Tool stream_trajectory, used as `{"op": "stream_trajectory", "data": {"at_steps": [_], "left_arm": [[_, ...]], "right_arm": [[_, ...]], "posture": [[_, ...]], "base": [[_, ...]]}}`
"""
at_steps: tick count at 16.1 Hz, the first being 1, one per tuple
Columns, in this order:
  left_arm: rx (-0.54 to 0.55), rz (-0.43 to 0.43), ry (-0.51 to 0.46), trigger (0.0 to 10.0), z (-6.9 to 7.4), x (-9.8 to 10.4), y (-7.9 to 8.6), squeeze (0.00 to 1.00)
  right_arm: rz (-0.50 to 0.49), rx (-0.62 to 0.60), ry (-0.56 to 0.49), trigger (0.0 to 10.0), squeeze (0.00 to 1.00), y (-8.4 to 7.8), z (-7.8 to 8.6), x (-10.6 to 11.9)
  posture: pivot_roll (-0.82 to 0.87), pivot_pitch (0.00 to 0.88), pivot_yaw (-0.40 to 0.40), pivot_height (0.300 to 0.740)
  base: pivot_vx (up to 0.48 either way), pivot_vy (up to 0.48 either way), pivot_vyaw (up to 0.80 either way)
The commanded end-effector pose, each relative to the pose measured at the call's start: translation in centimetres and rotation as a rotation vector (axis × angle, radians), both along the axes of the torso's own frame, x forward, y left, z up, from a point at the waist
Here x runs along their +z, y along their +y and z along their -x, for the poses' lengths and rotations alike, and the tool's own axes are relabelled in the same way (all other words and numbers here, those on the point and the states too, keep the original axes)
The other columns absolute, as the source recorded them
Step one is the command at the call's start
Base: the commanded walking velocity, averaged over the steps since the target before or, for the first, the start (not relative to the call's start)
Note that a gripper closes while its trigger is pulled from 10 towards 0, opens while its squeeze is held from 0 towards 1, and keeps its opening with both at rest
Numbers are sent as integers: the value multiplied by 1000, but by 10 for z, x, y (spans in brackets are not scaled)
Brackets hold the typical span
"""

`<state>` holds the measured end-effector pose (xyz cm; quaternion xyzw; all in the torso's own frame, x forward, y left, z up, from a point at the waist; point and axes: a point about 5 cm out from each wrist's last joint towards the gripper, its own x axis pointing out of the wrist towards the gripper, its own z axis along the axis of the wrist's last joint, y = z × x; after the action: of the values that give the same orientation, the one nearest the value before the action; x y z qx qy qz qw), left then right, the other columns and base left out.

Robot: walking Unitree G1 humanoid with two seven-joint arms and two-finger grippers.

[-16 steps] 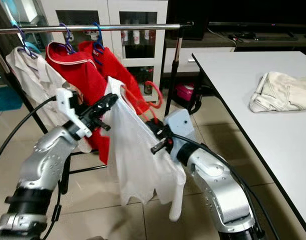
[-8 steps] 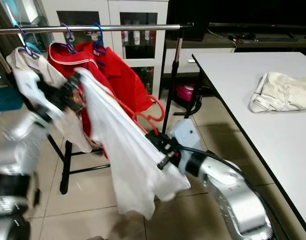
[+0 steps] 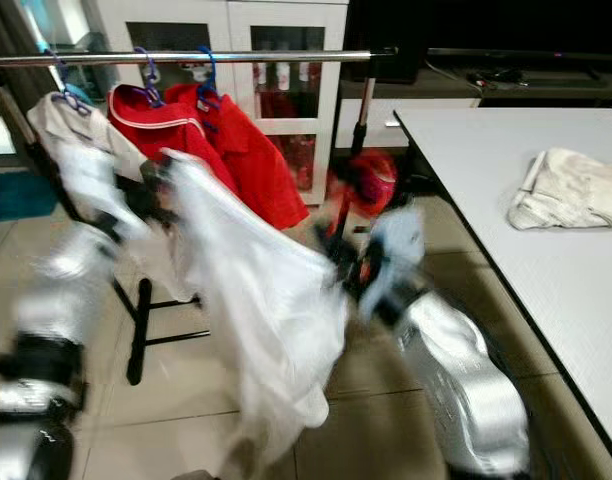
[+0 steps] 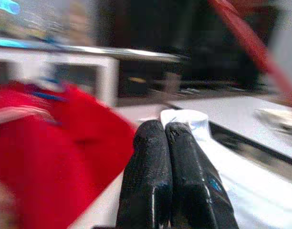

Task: Hang hanger

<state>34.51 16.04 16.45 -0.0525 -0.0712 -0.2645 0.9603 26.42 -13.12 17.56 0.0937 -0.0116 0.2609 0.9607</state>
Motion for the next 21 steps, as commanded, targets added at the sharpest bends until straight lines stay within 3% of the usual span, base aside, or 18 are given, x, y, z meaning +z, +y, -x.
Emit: {"op": "stream_trajectory", "data": {"at_steps": [1,3,4,6,8,9,10,12,13,16,17,21], "left_arm": [[-125,7,-18,0,7,4,-18,0],[-338,29,7,0,30,-2,-53,0],[-362,37,10,0,34,-2,-56,0],[-377,71,10,0,43,1,-56,0],[-285,39,28,0,45,-3,-39,0],[-161,-12,65,0,45,-11,-21,0],[40,-96,116,10000,48,-25,3,0],[171,-125,169,10000,59,-38,21,0],[182,-125,177,10000,61,-39,22,0],[110,-148,167,10000,78,-37,8,0],[124,-135,171,10000,83,-37,5,0],[150,-141,185,10000,85,-37,2,0]], "right_arm": [[-32,-129,34,0,0,-9,-8,-2],[-53,-221,51,0,0,-7,-22,-6],[-44,-229,53,0,0,-6,-24,-7],[2,-222,45,0,0,1,-31,-12],[44,-207,29,0,0,2,-30,-12],[82,-214,25,4471,0,-3,-24,-16],[98,-186,67,10000,0,-8,-11,-26],[131,-190,103,10000,0,-14,5,-37],[134,-197,109,10000,0,-15,7,-39],[138,-239,156,10000,0,-14,23,-45],[269,-222,147,10000,0,-9,31,-49],[297,-222,131,10000,0,-15,38,-40]], "posture": [[-125,0,36,740],[-116,0,23,740],[-113,0,20,740],[-102,0,7,740],[-96,0,1,740],[-86,0,-5,740],[-83,0,0,740],[-84,0,2,740],[-84,0,2,740],[-61,0,-7,740],[-75,0,2,740],[-93,0,-11,740]], "base": [[0,0,0],[0,0,0],[0,0,0],[0,0,0],[0,0,0],[0,0,0],[0,0,0],[0,0,-266],[0,0,-531],[0,0,-800],[0,0,-800],[0,0,-800]]}}
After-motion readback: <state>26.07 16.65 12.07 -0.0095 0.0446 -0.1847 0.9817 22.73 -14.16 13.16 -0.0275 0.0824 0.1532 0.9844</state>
